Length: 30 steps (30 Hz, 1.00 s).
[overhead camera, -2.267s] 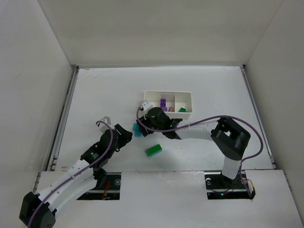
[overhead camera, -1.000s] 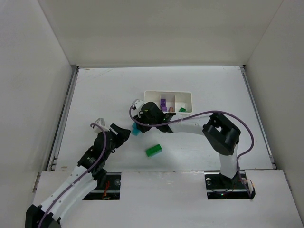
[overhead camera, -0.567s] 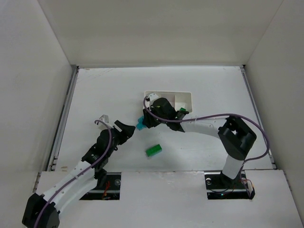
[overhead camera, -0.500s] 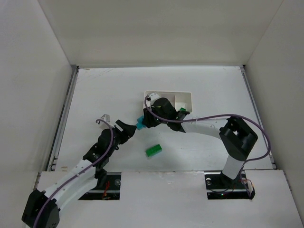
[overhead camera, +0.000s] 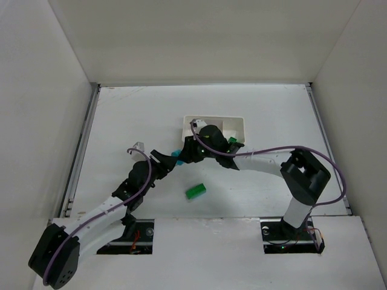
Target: Sort the legos into containers by color
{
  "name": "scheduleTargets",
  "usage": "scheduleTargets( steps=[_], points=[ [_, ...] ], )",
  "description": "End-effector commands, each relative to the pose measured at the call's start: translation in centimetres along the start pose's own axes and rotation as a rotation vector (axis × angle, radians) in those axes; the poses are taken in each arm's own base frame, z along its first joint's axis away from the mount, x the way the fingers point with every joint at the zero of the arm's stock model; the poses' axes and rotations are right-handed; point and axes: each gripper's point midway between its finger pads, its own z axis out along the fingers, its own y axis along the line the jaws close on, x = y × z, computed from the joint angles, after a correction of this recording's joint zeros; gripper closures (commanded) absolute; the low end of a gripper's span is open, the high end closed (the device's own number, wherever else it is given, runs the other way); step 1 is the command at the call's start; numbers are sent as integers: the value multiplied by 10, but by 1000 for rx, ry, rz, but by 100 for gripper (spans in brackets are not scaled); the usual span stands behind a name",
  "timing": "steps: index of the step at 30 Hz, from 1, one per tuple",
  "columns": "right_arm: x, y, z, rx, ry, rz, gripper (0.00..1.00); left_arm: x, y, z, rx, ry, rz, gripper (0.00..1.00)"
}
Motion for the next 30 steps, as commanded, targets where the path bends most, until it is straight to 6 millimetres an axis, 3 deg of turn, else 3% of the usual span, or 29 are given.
scheduleTargets(
  steps=[1,6,12,20,22,26,30],
  points=[
    [-37,31,-16,-129,-114,56,70,-20,-38,2,123,-64,-52,50],
    [-44,30,-21,-144,-144,100,70,-20,-41,3,131,-67,-53,58],
    [-55,35,-28,-200,-192,171,70,-19,-40,4,131,-67,-72,59],
    [-64,33,-36,-232,-222,219,70,-25,-41,3,139,-86,-90,81],
    [-67,36,-39,-250,-228,229,69,-24,-42,3,140,-83,-89,80],
    [-71,43,-43,-286,-243,239,69,-19,-43,5,135,-63,-82,65],
    [-72,42,-44,-284,-245,238,69,-17,-39,6,124,-61,-82,59]
  ],
)
